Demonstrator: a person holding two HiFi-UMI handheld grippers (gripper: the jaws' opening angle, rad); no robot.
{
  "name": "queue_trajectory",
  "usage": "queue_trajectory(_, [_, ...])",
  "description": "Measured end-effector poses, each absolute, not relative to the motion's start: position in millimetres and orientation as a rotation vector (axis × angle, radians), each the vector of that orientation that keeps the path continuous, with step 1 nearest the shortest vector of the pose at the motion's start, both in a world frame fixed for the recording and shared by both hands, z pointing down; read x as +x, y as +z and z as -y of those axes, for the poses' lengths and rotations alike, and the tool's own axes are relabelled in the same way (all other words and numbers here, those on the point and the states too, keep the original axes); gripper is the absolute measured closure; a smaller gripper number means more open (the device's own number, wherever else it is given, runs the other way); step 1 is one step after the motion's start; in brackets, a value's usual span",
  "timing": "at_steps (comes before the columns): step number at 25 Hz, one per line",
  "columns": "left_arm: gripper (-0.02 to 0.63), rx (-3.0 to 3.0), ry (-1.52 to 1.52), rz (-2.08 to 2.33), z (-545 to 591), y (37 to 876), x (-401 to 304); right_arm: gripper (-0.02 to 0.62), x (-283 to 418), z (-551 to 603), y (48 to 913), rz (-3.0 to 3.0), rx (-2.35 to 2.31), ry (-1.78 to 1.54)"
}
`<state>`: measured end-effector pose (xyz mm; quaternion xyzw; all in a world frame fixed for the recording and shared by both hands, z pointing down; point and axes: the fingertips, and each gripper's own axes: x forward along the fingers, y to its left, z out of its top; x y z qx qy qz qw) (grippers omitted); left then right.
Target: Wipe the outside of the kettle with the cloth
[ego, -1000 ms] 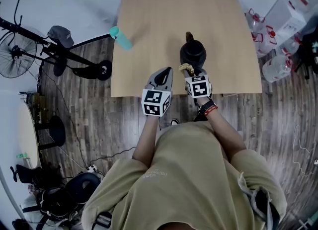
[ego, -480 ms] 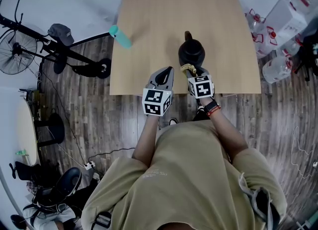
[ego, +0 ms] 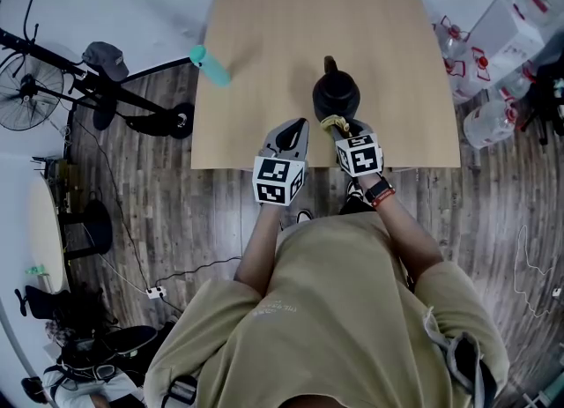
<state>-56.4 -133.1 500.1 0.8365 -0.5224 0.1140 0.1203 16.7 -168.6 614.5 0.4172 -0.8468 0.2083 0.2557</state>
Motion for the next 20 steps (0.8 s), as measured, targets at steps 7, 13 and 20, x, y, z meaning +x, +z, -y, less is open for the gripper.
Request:
queue_trajectory(7, [0.581, 2.430, 0.332, 1.536, 141.4, 501.8, -61.3, 0.479, 19.8, 171.8, 613.5, 2.305, 1.085, 0.556])
queue_trajectory(13, [0.581, 2.434, 0.330, 1.523, 148.6, 505.1, -58.7, 0.479, 28.9, 174.3, 615.3, 2.308, 1.070, 0.603])
queue_trajectory(20, [0.581, 2.442, 0.334, 1.506, 158.8, 506.9, -53.8, 0.477, 42.1, 180.4, 613.6, 2.293, 1.057, 0.580])
